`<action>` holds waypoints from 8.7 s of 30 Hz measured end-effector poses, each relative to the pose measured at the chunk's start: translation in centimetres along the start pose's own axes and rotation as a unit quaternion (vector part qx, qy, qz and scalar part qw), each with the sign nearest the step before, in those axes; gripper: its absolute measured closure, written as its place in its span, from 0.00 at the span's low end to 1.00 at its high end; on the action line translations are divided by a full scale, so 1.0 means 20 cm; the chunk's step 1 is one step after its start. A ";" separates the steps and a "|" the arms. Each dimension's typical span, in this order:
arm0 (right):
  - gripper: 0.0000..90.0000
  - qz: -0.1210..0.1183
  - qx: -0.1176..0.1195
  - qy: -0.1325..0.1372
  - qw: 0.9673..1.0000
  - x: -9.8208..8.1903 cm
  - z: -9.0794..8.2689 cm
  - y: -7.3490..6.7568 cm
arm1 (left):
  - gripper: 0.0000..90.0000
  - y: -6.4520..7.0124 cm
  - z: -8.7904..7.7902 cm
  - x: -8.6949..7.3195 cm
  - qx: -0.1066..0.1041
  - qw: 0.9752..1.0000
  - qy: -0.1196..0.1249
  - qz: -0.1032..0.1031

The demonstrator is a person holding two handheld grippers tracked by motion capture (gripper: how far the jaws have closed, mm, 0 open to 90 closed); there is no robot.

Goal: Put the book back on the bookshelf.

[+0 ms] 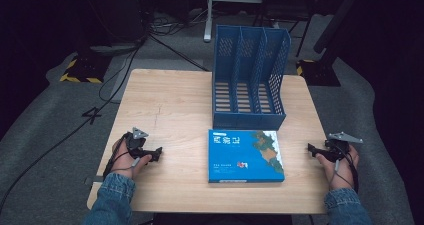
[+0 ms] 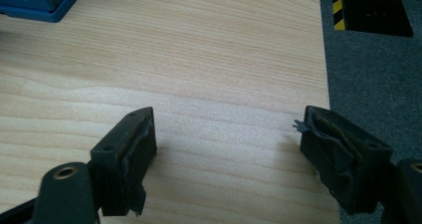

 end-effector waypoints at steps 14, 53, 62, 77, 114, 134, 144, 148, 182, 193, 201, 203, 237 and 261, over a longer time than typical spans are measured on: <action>0.28 -0.001 0.001 0.003 1.000 0.00 0.00 -0.01 | 0.33 0.19 -0.16 0.16 -0.071 0.997 0.027 0.035; 0.29 -0.011 0.019 0.005 1.000 0.00 0.00 -0.01 | 0.38 0.81 0.02 0.27 -0.203 0.978 0.005 0.046; 0.27 -0.015 0.020 0.004 1.000 0.00 0.00 -0.01 | 0.34 0.81 0.13 0.23 -0.196 0.979 -0.032 0.038; 0.28 -0.014 0.022 0.006 1.000 0.00 0.00 -0.01 | 0.24 0.83 0.18 0.18 -0.210 0.975 -0.004 0.068; 0.28 -0.019 0.026 0.006 0.999 0.01 0.00 -0.02 | 0.55 0.91 0.06 0.18 -0.262 0.959 0.026 0.109; 0.50 -0.029 0.041 0.011 0.999 0.00 -0.03 -0.07 | 0.77 0.90 0.11 0.14 -0.266 0.961 0.005 0.077; 0.22 -0.037 0.030 0.081 0.996 0.10 -0.21 -0.10 | 0.90 0.90 0.07 0.17 -0.277 0.957 0.005 0.086; 0.18 -0.047 0.036 0.106 0.993 0.14 -0.27 -0.15 | 0.92 0.90 0.06 0.18 -0.279 0.956 0.000 0.088; 0.40 -0.281 0.167 0.146 0.934 0.32 -0.50 -0.94 | 0.95 0.94 -0.04 0.25 -0.296 0.951 -0.018 0.092; 0.42 -0.367 0.171 0.140 0.903 0.28 -0.47 -1.12 | 0.96 0.98 -0.11 0.34 -0.296 0.950 -0.020 0.097; 0.35 -0.416 0.143 0.129 0.889 0.24 -0.44 -1.21 | 0.96 1.01 -0.12 0.41 -0.290 0.951 -0.040 0.094; 0.35 -0.429 0.141 0.126 0.883 0.22 -0.43 -1.23 | 0.96 1.01 -0.12 0.42 -0.289 0.952 -0.040 0.091; 0.03 -0.500 -0.006 0.160 0.851 0.11 -0.16 -1.31 | 0.95 1.01 -0.12 0.47 -0.319 0.944 -0.048 0.070; 0.01 -0.483 -0.042 0.227 0.845 0.11 -0.02 -1.31 | 0.92 1.02 -0.08 0.44 -0.314 0.947 -0.034 0.058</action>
Point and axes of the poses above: each handheld gripper's, and its own axes: z roughly forward along the jaws, x roughly out of its top, y roughly to its right, the point moved 1 cm from there along z, roughly forward along the jaws, and after that the axes turned 8 degrees about -z, right-handed, at the moved point
